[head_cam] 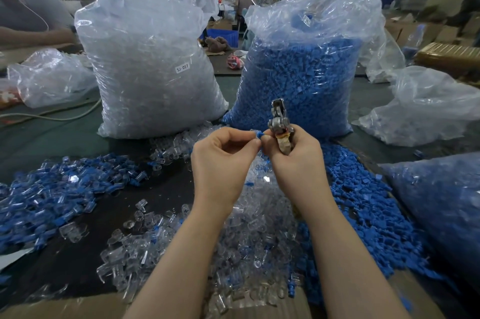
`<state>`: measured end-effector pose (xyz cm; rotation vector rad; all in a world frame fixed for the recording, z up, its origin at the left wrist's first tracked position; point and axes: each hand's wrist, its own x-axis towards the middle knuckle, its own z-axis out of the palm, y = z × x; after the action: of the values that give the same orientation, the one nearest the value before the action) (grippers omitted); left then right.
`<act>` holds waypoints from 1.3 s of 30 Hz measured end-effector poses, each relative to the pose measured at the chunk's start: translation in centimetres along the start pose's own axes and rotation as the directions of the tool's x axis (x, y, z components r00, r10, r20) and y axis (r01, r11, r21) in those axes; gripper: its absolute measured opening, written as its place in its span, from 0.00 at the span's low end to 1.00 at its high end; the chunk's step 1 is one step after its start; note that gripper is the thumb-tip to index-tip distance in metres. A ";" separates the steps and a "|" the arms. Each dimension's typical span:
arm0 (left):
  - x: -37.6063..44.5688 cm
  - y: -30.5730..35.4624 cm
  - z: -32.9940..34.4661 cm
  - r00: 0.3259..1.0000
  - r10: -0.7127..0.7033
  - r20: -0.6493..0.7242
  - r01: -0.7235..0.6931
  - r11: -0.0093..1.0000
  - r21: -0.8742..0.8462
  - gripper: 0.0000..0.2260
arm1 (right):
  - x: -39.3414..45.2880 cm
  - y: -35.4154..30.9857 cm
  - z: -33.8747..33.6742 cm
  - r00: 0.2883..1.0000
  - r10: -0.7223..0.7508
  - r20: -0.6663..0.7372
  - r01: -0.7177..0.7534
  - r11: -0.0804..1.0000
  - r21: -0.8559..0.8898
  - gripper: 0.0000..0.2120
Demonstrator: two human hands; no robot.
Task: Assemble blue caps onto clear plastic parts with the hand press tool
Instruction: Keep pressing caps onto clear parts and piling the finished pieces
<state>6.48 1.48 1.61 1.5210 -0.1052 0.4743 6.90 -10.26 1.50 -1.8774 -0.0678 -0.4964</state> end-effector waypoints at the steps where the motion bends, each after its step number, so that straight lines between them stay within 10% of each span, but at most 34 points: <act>1: 0.0 0.0 -0.1 1.000 0.009 0.003 -0.009 1.000 0.007 0.06 | 0.0 0.0 0.0 1.000 0.004 0.002 -0.004 1.000 -0.002 0.04; 39: 0.7 -0.8 -0.9 0.999 0.027 0.038 -0.023 0.994 -0.106 0.05 | 0.5 0.4 -1.8 0.934 0.014 0.356 0.064 0.977 -0.206 0.07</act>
<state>7.23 2.55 1.05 1.4265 -0.1776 0.4521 6.89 -12.15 1.81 -2.1642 -0.2898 -0.1782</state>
